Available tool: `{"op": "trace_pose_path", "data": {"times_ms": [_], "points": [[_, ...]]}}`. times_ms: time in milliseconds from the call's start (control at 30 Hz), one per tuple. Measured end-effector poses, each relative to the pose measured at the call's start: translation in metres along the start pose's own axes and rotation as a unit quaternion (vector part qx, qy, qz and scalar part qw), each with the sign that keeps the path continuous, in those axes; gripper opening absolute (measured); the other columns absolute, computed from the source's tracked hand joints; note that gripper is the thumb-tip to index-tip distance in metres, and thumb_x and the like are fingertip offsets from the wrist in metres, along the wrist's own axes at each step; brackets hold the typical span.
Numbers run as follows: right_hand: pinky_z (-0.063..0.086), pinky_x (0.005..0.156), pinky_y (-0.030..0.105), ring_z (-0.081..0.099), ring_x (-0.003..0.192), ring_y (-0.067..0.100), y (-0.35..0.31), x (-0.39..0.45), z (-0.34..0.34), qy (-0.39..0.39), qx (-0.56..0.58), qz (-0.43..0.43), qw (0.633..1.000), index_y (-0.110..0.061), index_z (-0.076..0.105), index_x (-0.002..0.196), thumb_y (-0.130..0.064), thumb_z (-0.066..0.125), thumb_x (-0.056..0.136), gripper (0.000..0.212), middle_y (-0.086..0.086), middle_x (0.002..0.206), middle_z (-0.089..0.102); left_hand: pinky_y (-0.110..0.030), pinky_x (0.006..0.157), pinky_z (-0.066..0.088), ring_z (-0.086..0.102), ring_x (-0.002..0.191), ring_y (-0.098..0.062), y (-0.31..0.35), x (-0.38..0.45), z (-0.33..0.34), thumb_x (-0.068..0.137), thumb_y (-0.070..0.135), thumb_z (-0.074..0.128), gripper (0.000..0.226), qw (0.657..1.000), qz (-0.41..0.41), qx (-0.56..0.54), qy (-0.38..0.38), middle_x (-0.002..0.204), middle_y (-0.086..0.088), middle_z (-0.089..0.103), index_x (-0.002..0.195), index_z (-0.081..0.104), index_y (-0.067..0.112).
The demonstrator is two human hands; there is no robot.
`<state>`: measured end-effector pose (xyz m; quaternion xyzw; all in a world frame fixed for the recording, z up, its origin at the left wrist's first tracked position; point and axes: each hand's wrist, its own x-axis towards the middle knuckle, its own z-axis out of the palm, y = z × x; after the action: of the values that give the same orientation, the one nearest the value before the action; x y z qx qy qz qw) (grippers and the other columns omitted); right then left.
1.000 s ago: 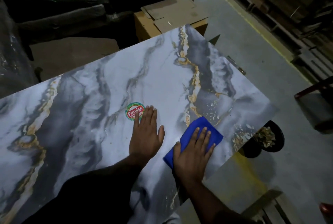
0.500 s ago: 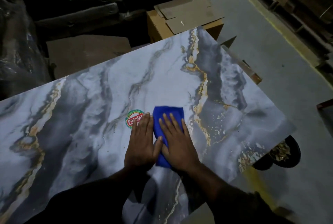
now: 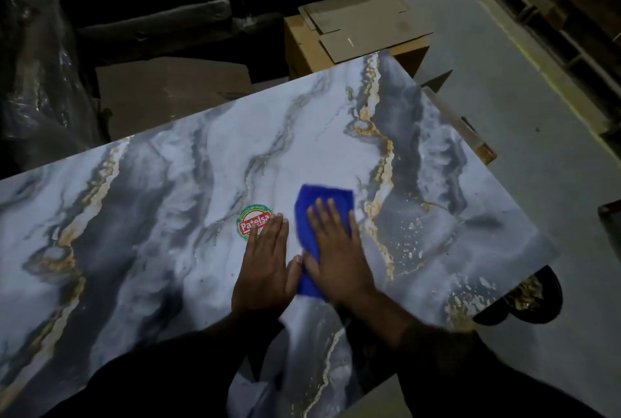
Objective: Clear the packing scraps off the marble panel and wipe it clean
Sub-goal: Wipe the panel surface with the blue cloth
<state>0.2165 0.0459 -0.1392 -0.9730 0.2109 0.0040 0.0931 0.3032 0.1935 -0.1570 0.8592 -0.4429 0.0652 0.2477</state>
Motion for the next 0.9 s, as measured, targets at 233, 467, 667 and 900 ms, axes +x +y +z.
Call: {"op": "trace_pose_path", "data": {"times_ms": [233, 467, 667, 900], "points": [[0.01, 0.126, 0.051, 0.003, 0.158, 0.021, 0.073, -0.038, -0.011, 0.001, -0.03, 0.082, 0.996, -0.017, 0.013, 0.163, -0.053, 0.038, 0.095, 0.081, 0.003, 0.171, 0.007, -0.056, 0.117, 0.035, 0.039, 0.148, -0.033, 0.002, 0.003, 0.001, 0.097, 0.03, 0.049, 0.06, 1.0, -0.005, -0.004, -0.012, 0.157, -0.019, 0.043, 0.147, 0.048, -0.004], [0.004, 0.125, 0.057, 0.001, 0.157, 0.03, 0.03, 0.09, -0.012, 0.003, -0.02, 0.193, 0.981, -0.012, 0.009, 0.163, -0.057, 0.028, 0.097, 0.082, 0.011, 0.17, 0.006, -0.053, 0.118, 0.035, 0.039, 0.147, -0.032, 0.002, 0.003, 0.0, 0.096, 0.024, 0.051, 0.057, 1.0, -0.01, -0.013, -0.009, 0.156, -0.017, 0.044, 0.146, 0.049, -0.003], [0.004, 0.125, 0.05, 0.002, 0.158, 0.02, 0.01, 0.012, -0.011, -0.048, 0.046, -0.108, 0.992, -0.019, 0.022, 0.161, -0.043, 0.043, 0.088, 0.08, 0.001, 0.17, 0.011, -0.045, 0.119, 0.038, 0.046, 0.143, -0.03, -0.007, 0.0, 0.008, 0.099, 0.02, 0.05, 0.051, 0.996, -0.056, -0.047, 0.052, 0.151, -0.017, 0.05, 0.143, 0.052, -0.004], [0.009, 0.126, 0.049, 0.001, 0.157, 0.016, 0.079, -0.014, -0.022, -0.042, 0.061, 0.018, 0.997, -0.02, 0.022, 0.161, -0.036, 0.027, 0.081, 0.081, -0.004, 0.169, 0.008, -0.04, 0.083, 0.044, 0.058, 0.093, -0.03, -0.026, 0.065, -0.002, 0.087, 0.024, 0.057, 0.019, 0.994, -0.107, 0.019, 0.017, 0.095, -0.004, 0.061, 0.102, 0.066, 0.016]]}}
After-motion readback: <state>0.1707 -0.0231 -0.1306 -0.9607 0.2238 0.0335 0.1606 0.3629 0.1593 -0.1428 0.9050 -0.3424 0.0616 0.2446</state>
